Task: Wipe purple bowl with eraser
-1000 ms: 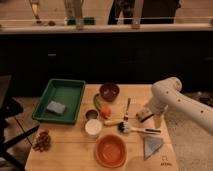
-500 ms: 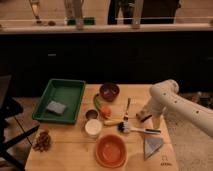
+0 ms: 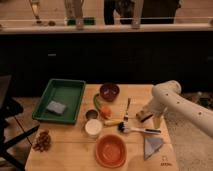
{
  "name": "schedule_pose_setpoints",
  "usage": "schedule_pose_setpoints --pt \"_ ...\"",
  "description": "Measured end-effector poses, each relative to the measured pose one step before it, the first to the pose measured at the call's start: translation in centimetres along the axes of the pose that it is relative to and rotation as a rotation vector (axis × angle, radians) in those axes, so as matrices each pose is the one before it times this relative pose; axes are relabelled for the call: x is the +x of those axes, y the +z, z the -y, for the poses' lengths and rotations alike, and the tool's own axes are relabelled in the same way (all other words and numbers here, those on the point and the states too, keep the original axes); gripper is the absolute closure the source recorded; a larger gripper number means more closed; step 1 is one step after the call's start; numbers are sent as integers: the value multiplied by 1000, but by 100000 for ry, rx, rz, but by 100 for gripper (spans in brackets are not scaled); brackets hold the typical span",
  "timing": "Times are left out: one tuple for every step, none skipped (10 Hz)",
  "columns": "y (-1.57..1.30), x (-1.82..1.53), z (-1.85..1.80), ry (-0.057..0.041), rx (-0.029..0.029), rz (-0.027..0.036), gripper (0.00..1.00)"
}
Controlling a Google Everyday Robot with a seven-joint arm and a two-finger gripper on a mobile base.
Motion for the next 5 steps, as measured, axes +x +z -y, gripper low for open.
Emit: schedule_pose_setpoints --pt "108 753 12 -1787 1605 577 20" --pt "492 5 581 -2497 683 943 20" --pt "112 181 165 -1520 141 419 20" --pt "127 342 -18 -1693 -16 887 20" --pt "184 12 410 -2350 105 972 20"
